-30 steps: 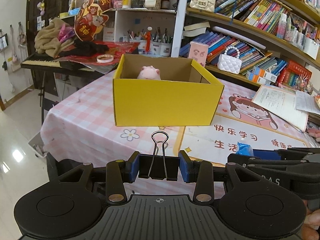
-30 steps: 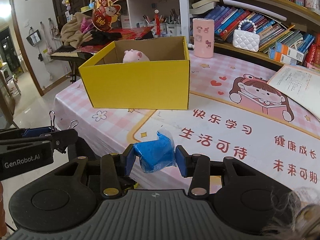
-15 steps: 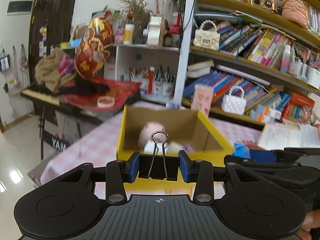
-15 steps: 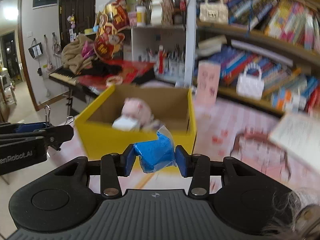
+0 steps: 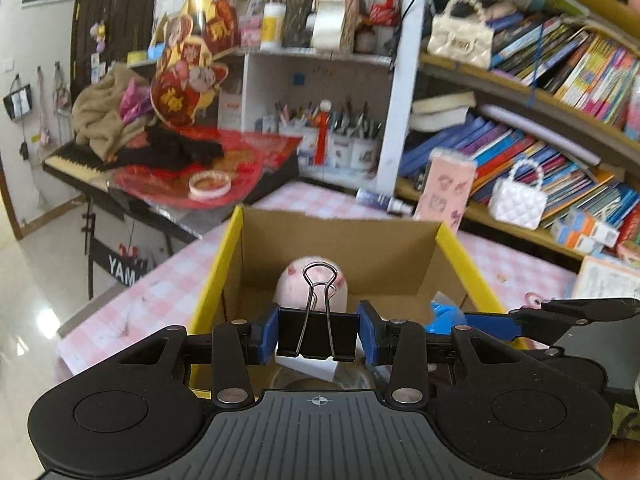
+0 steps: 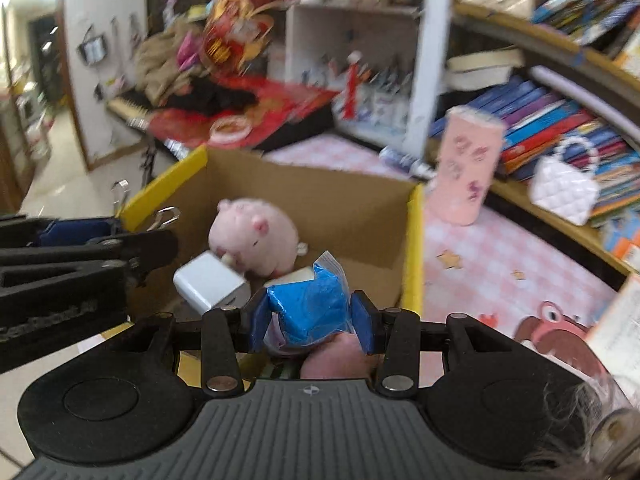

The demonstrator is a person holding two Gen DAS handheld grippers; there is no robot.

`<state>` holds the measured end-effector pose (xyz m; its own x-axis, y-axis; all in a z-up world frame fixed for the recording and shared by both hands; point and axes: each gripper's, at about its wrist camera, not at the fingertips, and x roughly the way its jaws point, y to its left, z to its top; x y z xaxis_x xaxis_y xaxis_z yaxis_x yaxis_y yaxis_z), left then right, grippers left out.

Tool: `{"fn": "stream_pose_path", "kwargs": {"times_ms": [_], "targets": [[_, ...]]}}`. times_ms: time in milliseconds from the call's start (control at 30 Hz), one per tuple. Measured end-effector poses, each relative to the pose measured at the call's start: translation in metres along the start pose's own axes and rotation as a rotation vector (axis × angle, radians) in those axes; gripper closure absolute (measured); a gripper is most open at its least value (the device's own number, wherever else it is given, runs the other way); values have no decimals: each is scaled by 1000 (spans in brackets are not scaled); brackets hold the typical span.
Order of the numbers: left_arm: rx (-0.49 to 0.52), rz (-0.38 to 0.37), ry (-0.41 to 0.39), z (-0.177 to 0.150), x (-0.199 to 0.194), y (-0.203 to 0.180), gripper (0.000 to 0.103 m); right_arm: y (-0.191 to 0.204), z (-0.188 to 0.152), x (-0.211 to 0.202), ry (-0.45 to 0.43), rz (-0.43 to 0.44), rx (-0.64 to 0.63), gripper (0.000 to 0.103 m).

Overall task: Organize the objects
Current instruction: 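Lower the clip and blue item into the box and open both tools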

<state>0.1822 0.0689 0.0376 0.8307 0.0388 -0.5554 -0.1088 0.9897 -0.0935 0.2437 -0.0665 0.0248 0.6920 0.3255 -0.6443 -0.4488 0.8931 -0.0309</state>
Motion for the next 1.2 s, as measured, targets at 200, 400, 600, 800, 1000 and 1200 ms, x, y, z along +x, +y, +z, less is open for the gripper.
{"fn": "stream_pose_path", "kwargs": {"times_ms": [200,400,600,800,1000,1200], "targets": [[-36,27,44,-3,21,-3,64,-9,-3,21,61,88,-37,60],[-27,33,83,-3,37,-12,64,-14,-5,19,45,137,-81,53],[-33,34,113,-4,46,-21,62,-18,-10,6,-3,134,-91,47],[-23,1,135,-3,47,-22,24,-22,-16,-9,-42,112,-110,40],[-25,-57,41,-5,13,-22,20,-18,-24,-36,-88,65,-78,38],[65,-54,-84,-14,-37,-28,13,-10,-48,-70,-136,-118,-48,37]]}}
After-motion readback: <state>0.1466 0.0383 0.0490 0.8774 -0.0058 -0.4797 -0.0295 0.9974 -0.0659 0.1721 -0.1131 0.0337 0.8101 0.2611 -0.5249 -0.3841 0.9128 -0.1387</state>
